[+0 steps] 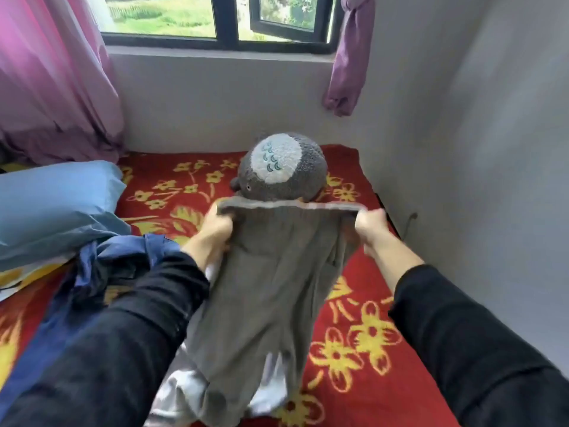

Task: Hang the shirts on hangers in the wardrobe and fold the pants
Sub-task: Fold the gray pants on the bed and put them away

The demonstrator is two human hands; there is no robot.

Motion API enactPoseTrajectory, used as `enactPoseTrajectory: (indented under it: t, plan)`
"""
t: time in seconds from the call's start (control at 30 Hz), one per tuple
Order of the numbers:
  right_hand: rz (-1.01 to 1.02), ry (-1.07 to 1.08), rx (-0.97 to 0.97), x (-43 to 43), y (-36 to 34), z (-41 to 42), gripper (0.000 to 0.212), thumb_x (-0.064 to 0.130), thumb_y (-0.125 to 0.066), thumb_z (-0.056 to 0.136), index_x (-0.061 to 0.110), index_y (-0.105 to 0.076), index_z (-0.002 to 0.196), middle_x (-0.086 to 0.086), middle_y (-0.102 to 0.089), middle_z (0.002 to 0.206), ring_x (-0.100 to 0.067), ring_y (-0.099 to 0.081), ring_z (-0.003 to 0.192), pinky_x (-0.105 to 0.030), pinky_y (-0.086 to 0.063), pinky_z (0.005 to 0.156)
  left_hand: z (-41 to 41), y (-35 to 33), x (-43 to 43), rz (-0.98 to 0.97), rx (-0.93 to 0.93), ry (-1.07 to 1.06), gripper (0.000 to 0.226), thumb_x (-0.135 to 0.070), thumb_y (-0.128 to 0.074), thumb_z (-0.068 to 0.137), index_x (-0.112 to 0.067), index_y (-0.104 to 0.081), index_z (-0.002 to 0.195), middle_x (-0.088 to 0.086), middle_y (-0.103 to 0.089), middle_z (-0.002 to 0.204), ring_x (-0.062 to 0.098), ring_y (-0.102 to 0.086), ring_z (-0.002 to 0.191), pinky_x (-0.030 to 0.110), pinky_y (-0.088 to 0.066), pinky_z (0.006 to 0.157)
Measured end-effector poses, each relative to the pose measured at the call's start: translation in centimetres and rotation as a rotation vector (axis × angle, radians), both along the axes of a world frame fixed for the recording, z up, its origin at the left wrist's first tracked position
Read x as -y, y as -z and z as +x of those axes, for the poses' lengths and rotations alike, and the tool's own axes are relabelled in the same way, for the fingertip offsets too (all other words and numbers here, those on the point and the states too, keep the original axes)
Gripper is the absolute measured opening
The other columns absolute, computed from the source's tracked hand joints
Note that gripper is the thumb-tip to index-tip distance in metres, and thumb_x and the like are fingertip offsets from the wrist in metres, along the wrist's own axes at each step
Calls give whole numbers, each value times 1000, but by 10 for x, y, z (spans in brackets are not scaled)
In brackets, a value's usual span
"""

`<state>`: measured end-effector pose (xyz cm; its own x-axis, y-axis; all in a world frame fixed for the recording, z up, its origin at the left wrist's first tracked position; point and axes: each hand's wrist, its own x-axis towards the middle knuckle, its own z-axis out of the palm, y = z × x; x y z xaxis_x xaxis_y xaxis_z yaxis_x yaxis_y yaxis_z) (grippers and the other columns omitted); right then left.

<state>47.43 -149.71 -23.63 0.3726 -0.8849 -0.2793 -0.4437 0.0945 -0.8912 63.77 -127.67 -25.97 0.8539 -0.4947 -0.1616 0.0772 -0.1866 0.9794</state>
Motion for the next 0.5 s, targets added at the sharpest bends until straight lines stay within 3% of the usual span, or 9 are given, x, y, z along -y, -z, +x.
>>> enactPoseTrajectory:
  t: [0.1,0.17,0.23,0.3,0.4,0.5]
  plan:
    - [-313,99,284,23,-56,32,18,5,-33,92,18,-31,104,5,-44,82,-18,-45,74,-30,-37,65,50,-78,44,-272,254,-83,19,6,-54,87,13,-57,105,25,-66,104,30,-62,96,41,-52,85]
    - [-556,147,433,26,-81,33,15,9,-32,92,20,-28,102,7,-45,79,-9,-46,63,-17,-35,52,68,-118,54,-421,369,-80,12,3,-59,85,-2,-60,96,27,-63,105,35,-60,99,46,-49,89]
    - [-741,139,537,23,-93,29,10,15,-31,96,20,-27,104,8,-49,83,2,-50,64,-7,-37,52,73,-141,51,-503,476,-81,29,-1,-58,84,-29,-64,82,11,-60,94,26,-52,92,37,-45,77]
    - [-809,113,578,17,-91,22,8,17,-31,99,19,-27,106,13,-48,83,9,-52,65,-6,-37,53,65,-140,39,-546,541,-60,35,-1,-52,83,-35,-61,78,0,-54,88,20,-44,90,32,-39,75]
    - [-842,52,541,11,-61,6,15,12,-33,99,8,-35,113,9,-52,85,2,-51,62,-12,-34,52,47,-96,23,-503,528,-168,32,1,-47,80,-29,-57,81,-9,-55,85,16,-46,88,31,-38,79]
    - [-820,-64,397,6,-6,-20,32,5,-36,94,4,-39,126,10,-57,98,-8,-54,74,-22,-38,64,15,-19,6,-408,287,-218,41,13,-47,81,-27,-59,78,-4,-55,84,17,-48,84,29,-39,73]
